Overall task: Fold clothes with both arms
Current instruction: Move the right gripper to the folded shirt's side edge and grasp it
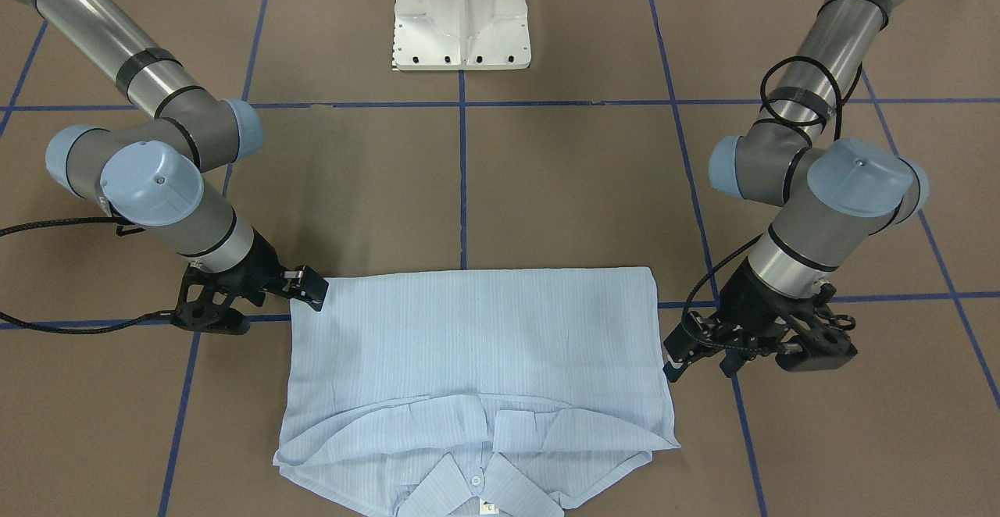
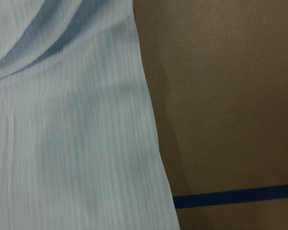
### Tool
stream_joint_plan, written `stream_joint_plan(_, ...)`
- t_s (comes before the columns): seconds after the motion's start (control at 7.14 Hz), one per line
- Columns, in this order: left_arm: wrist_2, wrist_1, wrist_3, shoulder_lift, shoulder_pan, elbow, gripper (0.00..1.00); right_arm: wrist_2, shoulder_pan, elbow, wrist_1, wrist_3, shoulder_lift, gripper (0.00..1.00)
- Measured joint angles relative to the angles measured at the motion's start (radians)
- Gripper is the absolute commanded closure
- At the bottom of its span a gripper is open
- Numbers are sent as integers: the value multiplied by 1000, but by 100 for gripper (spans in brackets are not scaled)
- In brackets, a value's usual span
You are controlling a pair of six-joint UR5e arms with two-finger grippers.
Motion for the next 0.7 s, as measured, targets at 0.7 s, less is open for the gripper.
stream_joint_plan(0.7, 2, -3, -1, 11, 1, -3, 0, -3, -31, 1, -10, 0, -1, 50)
